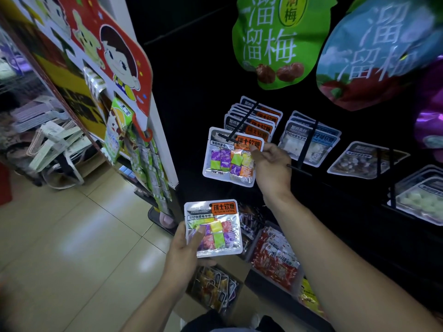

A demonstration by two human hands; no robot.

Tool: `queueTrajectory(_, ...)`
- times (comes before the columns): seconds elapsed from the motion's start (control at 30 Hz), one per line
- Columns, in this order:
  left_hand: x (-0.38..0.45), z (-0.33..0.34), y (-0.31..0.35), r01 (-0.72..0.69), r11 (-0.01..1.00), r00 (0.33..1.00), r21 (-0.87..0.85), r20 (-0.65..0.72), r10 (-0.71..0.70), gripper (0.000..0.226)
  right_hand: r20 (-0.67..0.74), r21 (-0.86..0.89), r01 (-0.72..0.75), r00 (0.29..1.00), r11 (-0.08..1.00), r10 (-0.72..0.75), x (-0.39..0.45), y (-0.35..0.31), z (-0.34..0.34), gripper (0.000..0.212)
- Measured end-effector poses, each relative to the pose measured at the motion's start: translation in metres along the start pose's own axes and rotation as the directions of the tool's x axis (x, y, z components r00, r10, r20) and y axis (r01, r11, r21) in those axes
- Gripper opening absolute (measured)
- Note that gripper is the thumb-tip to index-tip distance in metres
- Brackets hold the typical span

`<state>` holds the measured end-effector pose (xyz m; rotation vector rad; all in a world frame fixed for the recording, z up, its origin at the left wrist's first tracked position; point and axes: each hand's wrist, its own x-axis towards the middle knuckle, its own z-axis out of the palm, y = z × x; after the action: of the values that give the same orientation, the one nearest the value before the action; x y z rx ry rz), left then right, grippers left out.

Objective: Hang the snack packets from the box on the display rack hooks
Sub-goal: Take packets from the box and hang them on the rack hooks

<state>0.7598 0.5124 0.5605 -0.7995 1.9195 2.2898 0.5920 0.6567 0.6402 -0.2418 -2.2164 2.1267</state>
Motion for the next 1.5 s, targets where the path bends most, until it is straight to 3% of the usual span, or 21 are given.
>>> queueTrajectory(0.2,0.0,0.002,0.001,0.006,1.0,1.0,0.006,0.021,-0.006,0.023,-0.015,-0.051,0.007,1.0,0.999,-0.008,-0.001,0.0,-0.001,0.019)
queueTrajectory(0.57,0.006,0.011,0.017,-0.014,1.0,0.999,-0.015,0.042,0.015,0.016,-0.102,-0.09,-0.013,0.995,0.996,0.003,0.04,0.017,0.004,0.024)
queueTrajectory(0.7,0.01,0.014,0.022,-0.039,0.998,0.997,-0.047,0.061,0.042,0.014,-0.126,-0.093,-0.04,0.992,0.995,0.028,0.017,0.027,-0.01,0.021)
queueTrajectory(0.77,0.014,0.017,0.025,-0.057,0.997,0.995,-0.055,0.08,0.061,0.015,-0.019,-0.135,-0.154,0.988,0.979,0.153,-0.003,0.029,-0.021,0.025)
queueTrajectory(0.83,0.02,0.022,0.028,-0.089,0.995,0.991,-0.049,0.092,0.093,0.017,0.174,-0.183,-0.247,0.944,0.952,0.279,-0.023,0.029,-0.03,0.029)
queueTrajectory(0.9,0.028,0.028,0.032,-0.119,0.991,0.988,-0.066,0.095,0.125,0.018,0.238,-0.153,-0.231,0.935,0.961,0.263,-0.034,0.025,-0.033,0.022)
queueTrajectory(1.0,0.042,0.038,0.043,-0.16,0.981,0.983,-0.112,0.077,0.169,0.017,0.118,-0.076,-0.128,0.984,0.989,0.136,-0.03,0.013,-0.031,0.009)
queueTrajectory(1.17,0.066,0.05,0.065,-0.237,0.96,0.971,-0.147,0.001,0.24,0.01,0.015,-0.016,-0.045,0.999,0.999,0.046,-0.007,0.0,-0.016,0.01)
queueTrajectory(1.37,0.088,0.052,0.073,-0.28,0.955,0.96,-0.095,-0.029,0.278,0.007,-0.062,0.028,-0.007,0.998,1.0,0.009,0.003,0.005,-0.001,0.007)
queueTrajectory(1.5,0.098,0.054,0.077,-0.276,0.957,0.961,-0.083,-0.03,0.275,0.018,-0.126,0.064,0.011,0.992,0.998,-0.002,0.004,0.006,0.002,0.007)
